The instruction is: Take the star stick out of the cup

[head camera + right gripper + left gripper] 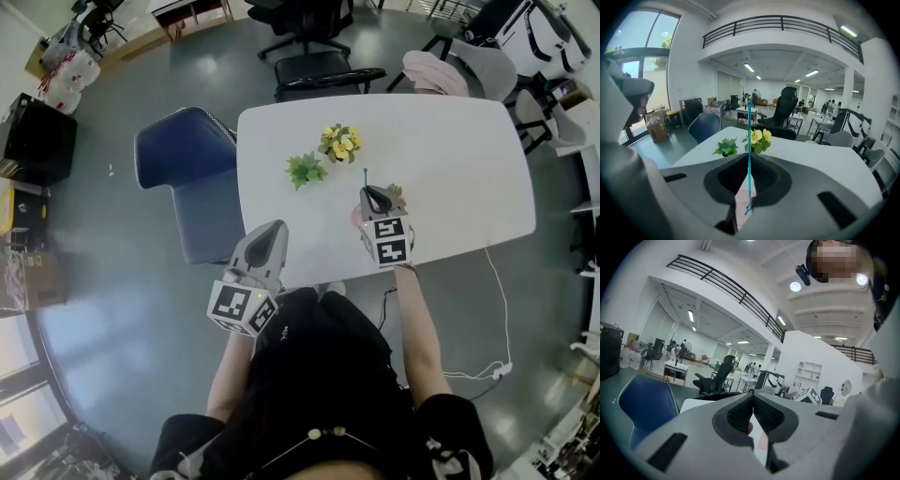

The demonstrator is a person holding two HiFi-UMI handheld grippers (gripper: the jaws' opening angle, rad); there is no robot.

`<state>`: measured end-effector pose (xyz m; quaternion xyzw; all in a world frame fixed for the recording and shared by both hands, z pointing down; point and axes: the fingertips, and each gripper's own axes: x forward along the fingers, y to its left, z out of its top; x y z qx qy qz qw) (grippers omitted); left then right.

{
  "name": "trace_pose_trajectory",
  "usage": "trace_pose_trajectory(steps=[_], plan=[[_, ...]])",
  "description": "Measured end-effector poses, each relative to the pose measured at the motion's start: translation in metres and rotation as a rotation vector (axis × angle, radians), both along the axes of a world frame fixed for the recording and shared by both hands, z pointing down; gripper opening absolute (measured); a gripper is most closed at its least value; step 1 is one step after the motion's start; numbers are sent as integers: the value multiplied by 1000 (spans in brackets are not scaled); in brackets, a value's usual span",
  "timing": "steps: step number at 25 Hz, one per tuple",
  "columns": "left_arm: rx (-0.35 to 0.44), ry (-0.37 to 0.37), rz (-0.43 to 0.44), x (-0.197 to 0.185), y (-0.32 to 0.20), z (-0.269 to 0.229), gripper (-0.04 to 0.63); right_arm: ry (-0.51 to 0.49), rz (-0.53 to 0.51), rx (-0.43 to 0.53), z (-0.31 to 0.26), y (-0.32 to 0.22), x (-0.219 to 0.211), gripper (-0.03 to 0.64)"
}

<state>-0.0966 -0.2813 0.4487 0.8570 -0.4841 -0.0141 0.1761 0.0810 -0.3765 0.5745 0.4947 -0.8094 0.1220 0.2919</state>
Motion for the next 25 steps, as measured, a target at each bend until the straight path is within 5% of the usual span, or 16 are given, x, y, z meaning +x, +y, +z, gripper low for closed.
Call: trace_pose_trajectory(steps=[10,25], plan=[[22,6,36,22,-7,-10,5,-217,18,301,-130,41,15,21],[52,16,105,67,-5,-21,5,-368,74,482,-250,102,56,21]])
